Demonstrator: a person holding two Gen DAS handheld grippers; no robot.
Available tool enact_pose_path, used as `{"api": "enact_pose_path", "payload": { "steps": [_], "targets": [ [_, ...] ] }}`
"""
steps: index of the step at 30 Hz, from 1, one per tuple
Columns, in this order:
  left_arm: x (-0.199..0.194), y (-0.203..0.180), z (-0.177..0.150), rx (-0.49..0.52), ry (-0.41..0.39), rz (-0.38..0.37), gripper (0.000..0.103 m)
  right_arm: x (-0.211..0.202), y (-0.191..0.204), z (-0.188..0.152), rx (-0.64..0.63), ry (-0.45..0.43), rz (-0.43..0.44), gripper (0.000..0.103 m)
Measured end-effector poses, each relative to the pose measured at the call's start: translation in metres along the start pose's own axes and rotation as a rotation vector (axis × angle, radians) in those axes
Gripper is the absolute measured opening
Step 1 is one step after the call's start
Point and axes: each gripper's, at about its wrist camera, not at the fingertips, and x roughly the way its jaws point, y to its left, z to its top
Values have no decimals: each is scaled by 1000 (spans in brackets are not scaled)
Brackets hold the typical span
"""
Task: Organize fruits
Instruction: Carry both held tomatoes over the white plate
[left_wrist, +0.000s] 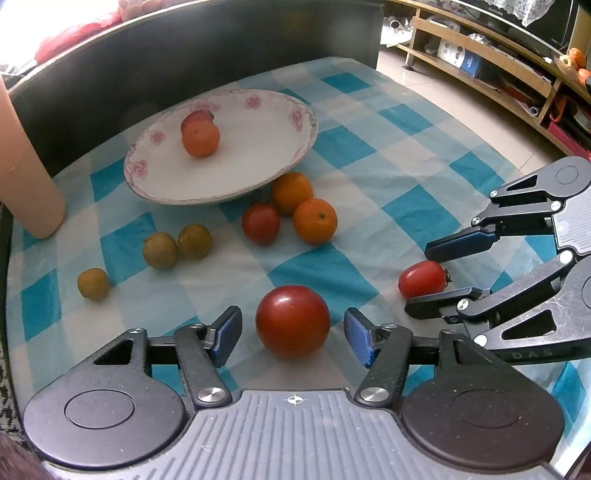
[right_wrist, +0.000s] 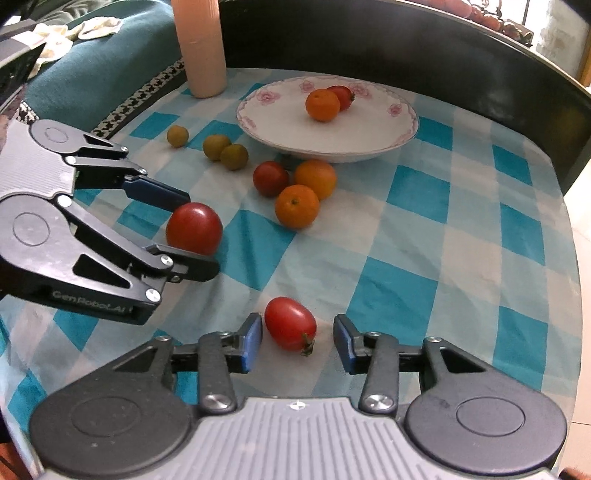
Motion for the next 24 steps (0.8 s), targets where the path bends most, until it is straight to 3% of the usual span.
{"api": "enact_pose_path", "payload": {
  "steps": [10, 13, 16, 24],
  "targets": [
    [7, 1, -2, -13, 27, 17, 69, -1, -2, -3, -9, -19, 10, 57],
    [6, 0, -2, -12, 23, 22, 60, -2, -2, -3, -1, -23, 6, 55],
    [5, -1, -2, -12, 20, 19, 51, -2, 1, -2, -8, -27, 12, 47],
    [3, -2, 0, -1, 18, 23, 50, -3, 8, 0, -38, -16, -20, 44]
  ]
}}
